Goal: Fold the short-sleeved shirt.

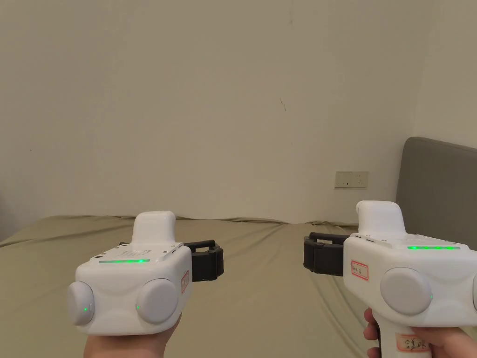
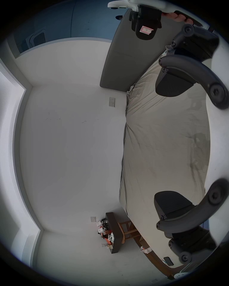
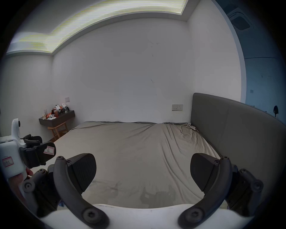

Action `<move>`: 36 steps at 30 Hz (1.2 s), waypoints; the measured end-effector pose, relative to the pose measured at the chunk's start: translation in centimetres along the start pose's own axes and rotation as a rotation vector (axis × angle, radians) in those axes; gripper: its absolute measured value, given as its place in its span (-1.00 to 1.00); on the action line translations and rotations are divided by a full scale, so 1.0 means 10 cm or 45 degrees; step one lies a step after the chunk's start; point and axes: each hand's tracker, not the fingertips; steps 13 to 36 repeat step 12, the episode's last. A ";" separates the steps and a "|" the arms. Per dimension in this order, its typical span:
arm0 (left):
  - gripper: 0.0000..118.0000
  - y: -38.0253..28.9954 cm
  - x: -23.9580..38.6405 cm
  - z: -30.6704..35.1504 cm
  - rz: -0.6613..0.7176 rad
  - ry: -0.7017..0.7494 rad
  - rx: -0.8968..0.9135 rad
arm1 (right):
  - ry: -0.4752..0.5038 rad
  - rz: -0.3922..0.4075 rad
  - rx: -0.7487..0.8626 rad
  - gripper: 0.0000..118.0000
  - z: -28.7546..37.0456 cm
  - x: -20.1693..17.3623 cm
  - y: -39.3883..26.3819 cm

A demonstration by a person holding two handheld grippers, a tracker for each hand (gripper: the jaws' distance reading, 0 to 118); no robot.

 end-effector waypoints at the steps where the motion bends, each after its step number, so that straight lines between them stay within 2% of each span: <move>1: 1.00 0.00 0.00 0.00 0.001 -0.001 0.000 | -0.002 0.000 -0.002 1.00 0.00 0.00 0.00; 6: 1.00 -0.01 0.02 0.00 -0.006 -0.006 -0.006 | -0.001 -0.005 0.006 1.00 0.01 0.00 0.00; 9: 1.00 0.00 0.02 0.00 0.004 -0.010 -0.003 | -0.128 0.044 0.059 1.00 0.02 -0.04 -0.01; 12: 1.00 0.00 0.02 0.00 0.001 -0.008 0.000 | -0.092 0.067 0.044 1.00 0.02 -0.04 0.00; 36: 1.00 0.00 0.02 0.00 0.001 -0.008 0.000 | -0.092 0.067 0.044 1.00 0.02 -0.04 0.00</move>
